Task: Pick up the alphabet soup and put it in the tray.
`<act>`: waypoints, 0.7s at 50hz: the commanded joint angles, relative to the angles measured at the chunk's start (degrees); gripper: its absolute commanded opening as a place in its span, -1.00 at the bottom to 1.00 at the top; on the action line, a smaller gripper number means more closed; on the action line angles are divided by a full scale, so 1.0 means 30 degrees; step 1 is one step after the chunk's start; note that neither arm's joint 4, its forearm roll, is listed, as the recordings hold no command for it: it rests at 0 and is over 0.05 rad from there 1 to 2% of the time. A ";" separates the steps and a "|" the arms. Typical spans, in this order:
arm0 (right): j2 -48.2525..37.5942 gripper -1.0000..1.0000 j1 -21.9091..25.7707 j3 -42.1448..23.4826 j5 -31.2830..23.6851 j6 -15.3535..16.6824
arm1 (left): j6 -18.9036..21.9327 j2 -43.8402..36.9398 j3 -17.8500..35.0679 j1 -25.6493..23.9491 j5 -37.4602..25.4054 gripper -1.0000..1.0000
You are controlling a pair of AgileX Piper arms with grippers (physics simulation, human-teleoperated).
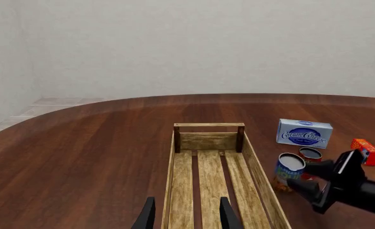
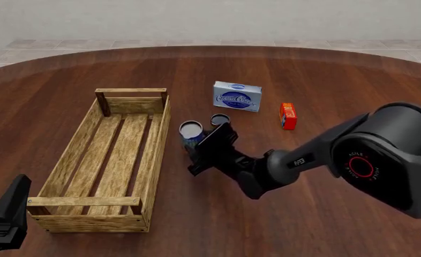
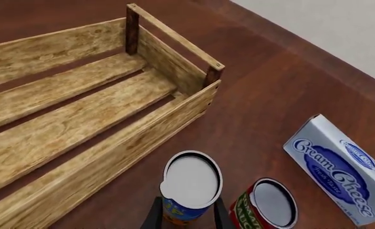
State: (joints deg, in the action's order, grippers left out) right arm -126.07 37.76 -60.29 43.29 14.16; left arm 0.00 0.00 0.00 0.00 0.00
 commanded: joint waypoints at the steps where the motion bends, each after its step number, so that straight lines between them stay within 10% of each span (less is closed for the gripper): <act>1: 0.1026 -1.00 -0.0044 0.0448 0.0159 -0.0440 | 0.0000 0.0000 0.0000 0.0000 0.0000 1.00; 35: 0.4743 -1.00 0.0855 0.2070 -0.0550 -0.0745 | 0.0000 0.0000 0.0000 0.0000 0.0000 1.00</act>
State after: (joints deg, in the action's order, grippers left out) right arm -115.54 39.47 -54.75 42.37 12.97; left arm 0.00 0.00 0.00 0.00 0.00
